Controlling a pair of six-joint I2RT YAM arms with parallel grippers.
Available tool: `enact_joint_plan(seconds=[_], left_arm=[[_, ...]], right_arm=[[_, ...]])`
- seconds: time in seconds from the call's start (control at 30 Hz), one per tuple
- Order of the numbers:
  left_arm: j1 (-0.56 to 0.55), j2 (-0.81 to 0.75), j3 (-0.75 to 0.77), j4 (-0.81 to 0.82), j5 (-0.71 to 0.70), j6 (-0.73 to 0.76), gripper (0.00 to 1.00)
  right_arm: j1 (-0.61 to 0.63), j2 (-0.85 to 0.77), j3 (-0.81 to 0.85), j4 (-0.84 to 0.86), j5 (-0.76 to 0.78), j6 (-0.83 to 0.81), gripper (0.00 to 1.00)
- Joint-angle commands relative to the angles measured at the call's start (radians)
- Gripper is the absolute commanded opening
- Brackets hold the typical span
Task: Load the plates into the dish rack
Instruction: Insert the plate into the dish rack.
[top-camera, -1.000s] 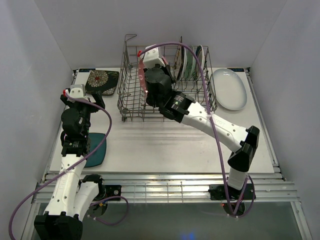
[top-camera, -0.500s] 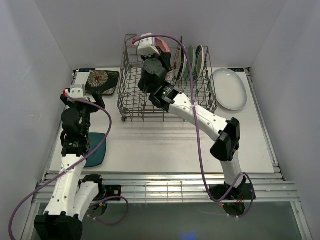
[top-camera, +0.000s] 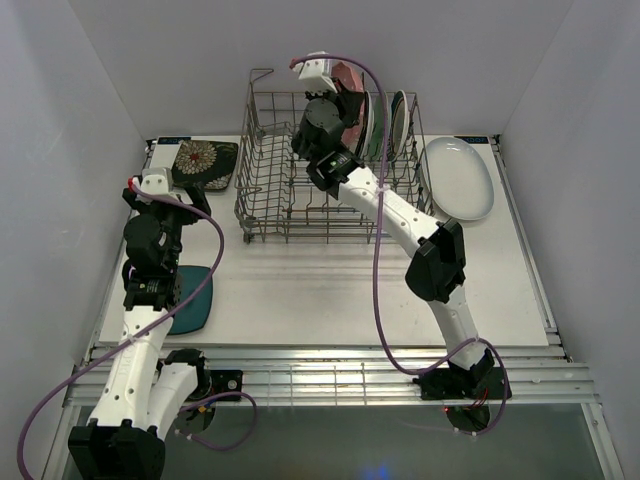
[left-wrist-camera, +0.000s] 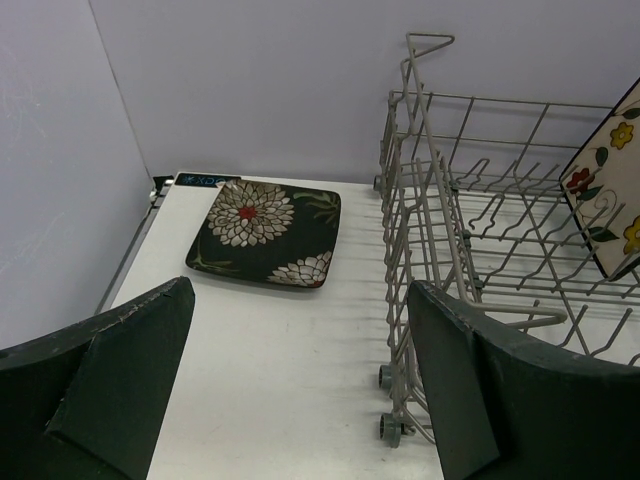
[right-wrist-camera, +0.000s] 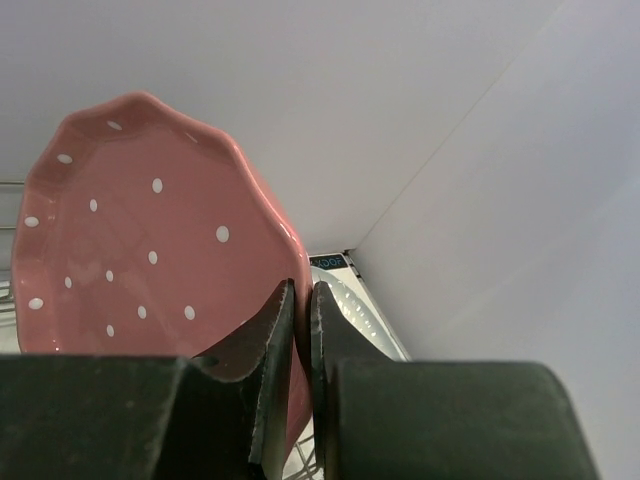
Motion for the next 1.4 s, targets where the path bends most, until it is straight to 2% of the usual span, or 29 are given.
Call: enact_joint_plan(seconds=[0.0, 0.33, 0.57, 0.83, 1.2, 1.37], left_arm=[[0.004, 0.010, 0.002, 0.002, 0.019, 0.002, 0.98], [0.004, 0.021, -0.001, 0.002, 0.016, 0.001, 0.98], [0.004, 0.050, 0.006, -0.001, 0.022, -0.004, 0.98], [0.004, 0.091, 0.008, -0.001, 0.044, -0.036, 0.98], [0.004, 0.186, 0.061, -0.026, 0.102, -0.083, 0.98], [0.004, 0.216, 0.103, -0.040, 0.116, -0.085, 0.98]], right_arm=[[-0.029, -0.028, 0.058, 0.161, -0.071, 0.054, 0.08], [-0.102, 0.083, 0.086, 0.263, -0.143, 0.090, 0.08], [-0.120, 0.173, 0.130, 0.382, -0.183, 0.044, 0.08], [-0.137, 0.187, 0.134, 0.384, -0.223, 0.067, 0.08], [-0.149, 0.213, 0.088, 0.548, -0.247, -0.016, 0.08], [-0.163, 0.210, 0.088, 0.539, -0.254, 0.008, 0.08]])
